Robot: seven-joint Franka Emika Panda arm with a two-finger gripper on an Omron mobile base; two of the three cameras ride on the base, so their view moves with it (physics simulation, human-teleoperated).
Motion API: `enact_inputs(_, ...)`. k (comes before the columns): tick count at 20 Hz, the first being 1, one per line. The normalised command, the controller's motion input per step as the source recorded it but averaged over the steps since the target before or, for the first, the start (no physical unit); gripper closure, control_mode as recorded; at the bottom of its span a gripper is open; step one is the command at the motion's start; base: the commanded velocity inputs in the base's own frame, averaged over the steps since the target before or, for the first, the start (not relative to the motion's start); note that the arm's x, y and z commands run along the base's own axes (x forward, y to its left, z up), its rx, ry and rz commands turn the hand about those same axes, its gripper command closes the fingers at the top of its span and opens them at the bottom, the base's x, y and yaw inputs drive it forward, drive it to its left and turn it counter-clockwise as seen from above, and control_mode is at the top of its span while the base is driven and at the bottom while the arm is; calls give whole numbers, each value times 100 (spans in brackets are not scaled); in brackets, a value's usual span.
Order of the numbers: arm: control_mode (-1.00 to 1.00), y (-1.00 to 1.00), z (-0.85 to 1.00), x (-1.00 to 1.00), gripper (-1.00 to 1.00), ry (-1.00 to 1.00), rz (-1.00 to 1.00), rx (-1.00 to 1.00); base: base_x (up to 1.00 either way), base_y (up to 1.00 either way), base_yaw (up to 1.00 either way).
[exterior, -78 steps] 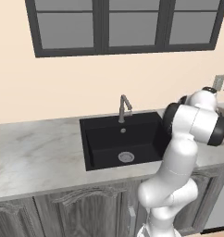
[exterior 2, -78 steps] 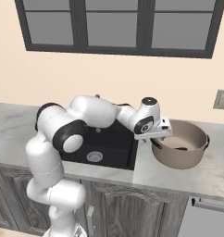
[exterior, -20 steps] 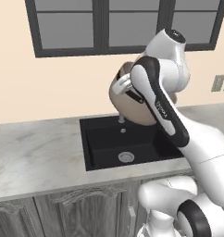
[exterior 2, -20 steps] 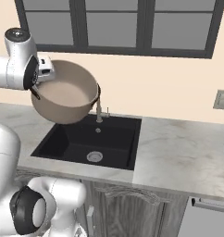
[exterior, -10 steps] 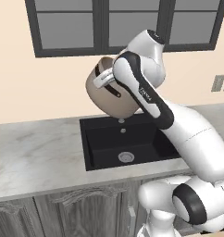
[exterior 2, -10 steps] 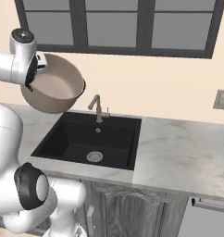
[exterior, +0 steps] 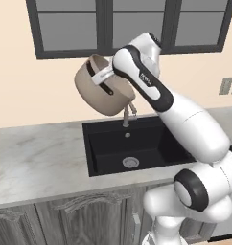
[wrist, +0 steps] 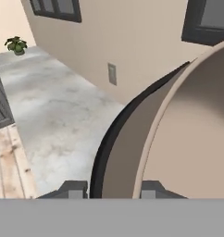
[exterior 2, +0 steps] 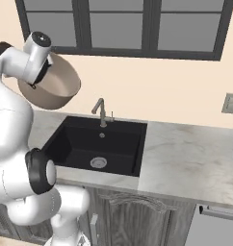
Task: Dump the sweet potato from the pot into the sink. Then turn on the water and wash the sweet potato. Then turn off the water and put the sweet potato back in the pot.
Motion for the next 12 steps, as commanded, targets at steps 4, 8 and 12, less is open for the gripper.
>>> enact_inputs(4,-100,-2,-3,44,100,-1,15,20,0,0,0)
enact_inputs(8,-100,0,-4,64,100,0,15,22,0,0,0)
enact_inputs(12,-100,0,-10,92,100,0,11,21,0,0,0)
